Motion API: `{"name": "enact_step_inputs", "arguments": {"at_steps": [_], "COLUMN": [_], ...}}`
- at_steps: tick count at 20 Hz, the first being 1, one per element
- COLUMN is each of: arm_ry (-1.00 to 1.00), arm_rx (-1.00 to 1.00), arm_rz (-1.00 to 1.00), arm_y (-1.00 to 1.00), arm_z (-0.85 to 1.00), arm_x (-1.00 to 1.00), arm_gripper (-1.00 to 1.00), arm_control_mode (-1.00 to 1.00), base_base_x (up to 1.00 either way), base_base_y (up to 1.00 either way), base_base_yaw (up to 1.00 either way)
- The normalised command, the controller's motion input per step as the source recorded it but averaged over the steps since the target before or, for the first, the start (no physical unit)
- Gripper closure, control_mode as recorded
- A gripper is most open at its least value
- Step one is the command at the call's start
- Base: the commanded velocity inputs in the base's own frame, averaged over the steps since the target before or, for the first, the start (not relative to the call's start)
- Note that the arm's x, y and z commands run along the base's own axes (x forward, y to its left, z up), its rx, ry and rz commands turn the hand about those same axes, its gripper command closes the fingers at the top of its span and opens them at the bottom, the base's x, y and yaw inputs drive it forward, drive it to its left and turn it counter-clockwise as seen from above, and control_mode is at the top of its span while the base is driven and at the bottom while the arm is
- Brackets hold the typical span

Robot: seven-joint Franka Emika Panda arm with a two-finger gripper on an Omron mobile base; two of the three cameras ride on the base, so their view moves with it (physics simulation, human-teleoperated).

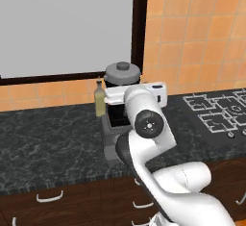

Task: Close the lid blender by securely placing the lid on top.

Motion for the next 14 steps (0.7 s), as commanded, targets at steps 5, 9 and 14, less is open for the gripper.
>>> {"name": "enact_step_inputs", "arguments": {"at_steps": [5,9,14], "arm_ry": [0.0,-0.04,-0.11], "arm_rx": [-0.1,-0.05,0.03], "arm_rz": [0.0,0.0,0.01], "arm_y": [0.36,0.56,0.24], "arm_z": [0.13,0.31,0.23], "arm_x": [-0.94,-0.6,-0.25], "arm_gripper": [-1.0,-1.0,-1.0], "arm_control_mode": [-1.0,-1.0,-1.0], "base_base_x": [0.0,0.0,0.0], "base_base_y": [0.0,0.0,0.0], "base_base_yaw": [0.0,0.0,0.0]}}
